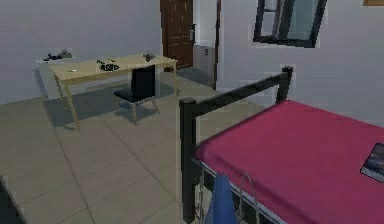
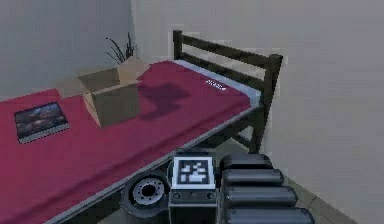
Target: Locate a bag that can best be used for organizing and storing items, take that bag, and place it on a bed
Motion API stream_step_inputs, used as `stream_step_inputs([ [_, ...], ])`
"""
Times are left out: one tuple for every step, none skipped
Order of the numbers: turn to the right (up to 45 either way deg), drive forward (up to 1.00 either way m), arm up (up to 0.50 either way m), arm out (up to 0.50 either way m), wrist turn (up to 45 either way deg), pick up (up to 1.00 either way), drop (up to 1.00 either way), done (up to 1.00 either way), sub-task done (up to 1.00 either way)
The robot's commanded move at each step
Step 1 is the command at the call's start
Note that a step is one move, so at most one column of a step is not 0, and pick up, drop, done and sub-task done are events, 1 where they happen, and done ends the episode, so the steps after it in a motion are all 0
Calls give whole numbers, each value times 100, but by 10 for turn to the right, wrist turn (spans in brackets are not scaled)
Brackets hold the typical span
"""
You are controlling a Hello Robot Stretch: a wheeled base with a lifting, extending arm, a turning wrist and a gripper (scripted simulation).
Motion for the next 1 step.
stream_step_inputs([
  [210, 0, 0, 0, 0, 0, 0, 0, 0],
])
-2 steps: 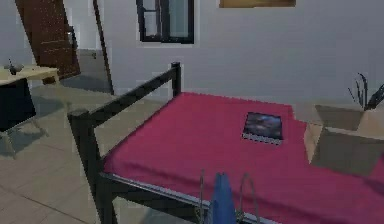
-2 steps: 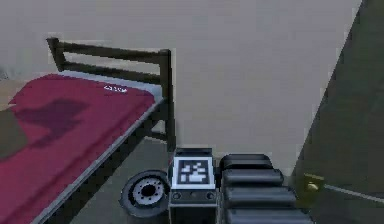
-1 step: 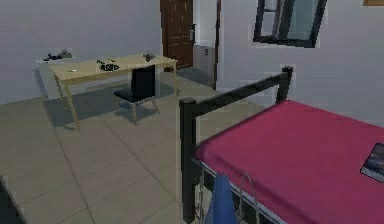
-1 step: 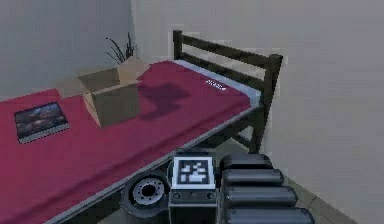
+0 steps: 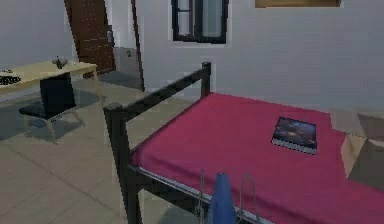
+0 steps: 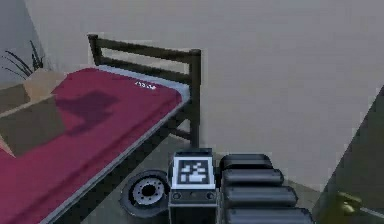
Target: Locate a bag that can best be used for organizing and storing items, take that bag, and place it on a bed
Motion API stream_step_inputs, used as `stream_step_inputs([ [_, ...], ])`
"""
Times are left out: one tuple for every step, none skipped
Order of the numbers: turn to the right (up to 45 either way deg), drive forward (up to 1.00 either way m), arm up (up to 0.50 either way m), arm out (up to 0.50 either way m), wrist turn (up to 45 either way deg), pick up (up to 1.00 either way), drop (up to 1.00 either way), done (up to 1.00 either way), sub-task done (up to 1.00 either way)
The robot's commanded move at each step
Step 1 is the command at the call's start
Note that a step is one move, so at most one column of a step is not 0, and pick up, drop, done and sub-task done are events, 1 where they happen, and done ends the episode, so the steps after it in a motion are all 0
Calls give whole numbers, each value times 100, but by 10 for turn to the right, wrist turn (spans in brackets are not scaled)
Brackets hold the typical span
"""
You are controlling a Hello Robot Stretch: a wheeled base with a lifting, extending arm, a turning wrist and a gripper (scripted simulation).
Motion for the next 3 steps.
stream_step_inputs([
  [-120, 0, 0, 0, 0, 0, 0, 0, 0],
  [-30, 0, 0, 0, 0, 0, 0, 0, 0],
  [450, 0, 0, 0, 0, 0, 0, 0, 0],
])
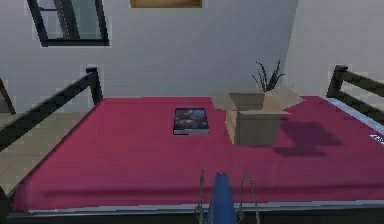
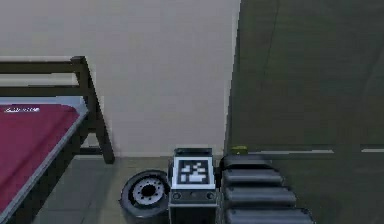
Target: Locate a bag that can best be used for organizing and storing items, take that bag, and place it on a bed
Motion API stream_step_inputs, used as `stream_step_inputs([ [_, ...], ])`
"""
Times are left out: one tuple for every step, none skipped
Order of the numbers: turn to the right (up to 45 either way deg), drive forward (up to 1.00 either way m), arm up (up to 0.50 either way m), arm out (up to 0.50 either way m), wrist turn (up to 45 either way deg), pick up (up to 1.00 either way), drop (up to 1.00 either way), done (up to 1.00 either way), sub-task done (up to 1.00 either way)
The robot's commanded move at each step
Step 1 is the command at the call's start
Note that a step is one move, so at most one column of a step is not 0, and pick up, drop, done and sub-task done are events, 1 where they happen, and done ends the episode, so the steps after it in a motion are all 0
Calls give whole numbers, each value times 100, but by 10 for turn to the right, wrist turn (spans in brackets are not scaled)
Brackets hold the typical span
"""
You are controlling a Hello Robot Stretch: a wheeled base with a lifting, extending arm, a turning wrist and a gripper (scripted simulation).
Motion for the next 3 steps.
stream_step_inputs([
  [60, 0, 0, 0, 0, 0, 0, 0, 0],
  [0, 30, 0, 0, 0, 0, 0, 0, 0],
  [-450, 0, 0, 0, 0, 0, 0, 0, 0],
])
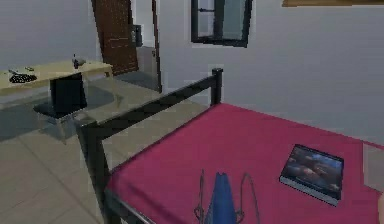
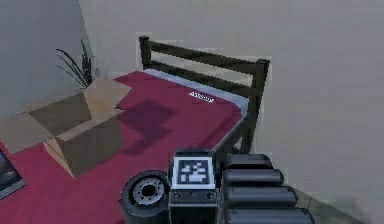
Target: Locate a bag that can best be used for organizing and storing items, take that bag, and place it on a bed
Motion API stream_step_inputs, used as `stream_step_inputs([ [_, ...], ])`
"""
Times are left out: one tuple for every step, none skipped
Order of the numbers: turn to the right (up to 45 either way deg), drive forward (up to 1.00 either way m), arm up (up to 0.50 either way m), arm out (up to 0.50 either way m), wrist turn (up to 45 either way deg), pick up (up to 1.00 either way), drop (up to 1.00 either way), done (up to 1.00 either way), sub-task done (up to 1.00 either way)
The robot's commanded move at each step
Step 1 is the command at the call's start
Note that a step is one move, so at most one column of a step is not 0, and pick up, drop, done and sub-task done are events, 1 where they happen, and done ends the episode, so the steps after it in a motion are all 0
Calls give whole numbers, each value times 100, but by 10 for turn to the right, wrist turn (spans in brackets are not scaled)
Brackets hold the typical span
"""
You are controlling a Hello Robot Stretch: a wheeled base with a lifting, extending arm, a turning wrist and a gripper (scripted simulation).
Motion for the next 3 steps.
stream_step_inputs([
  [-330, 0, 0, 0, 0, 0, 0, 0, 0],
  [0, 0, 0, 48, 0, 0, 0, 0, 0],
  [0, 0, 0, 0, 450, 0, 0, 0, 0],
])
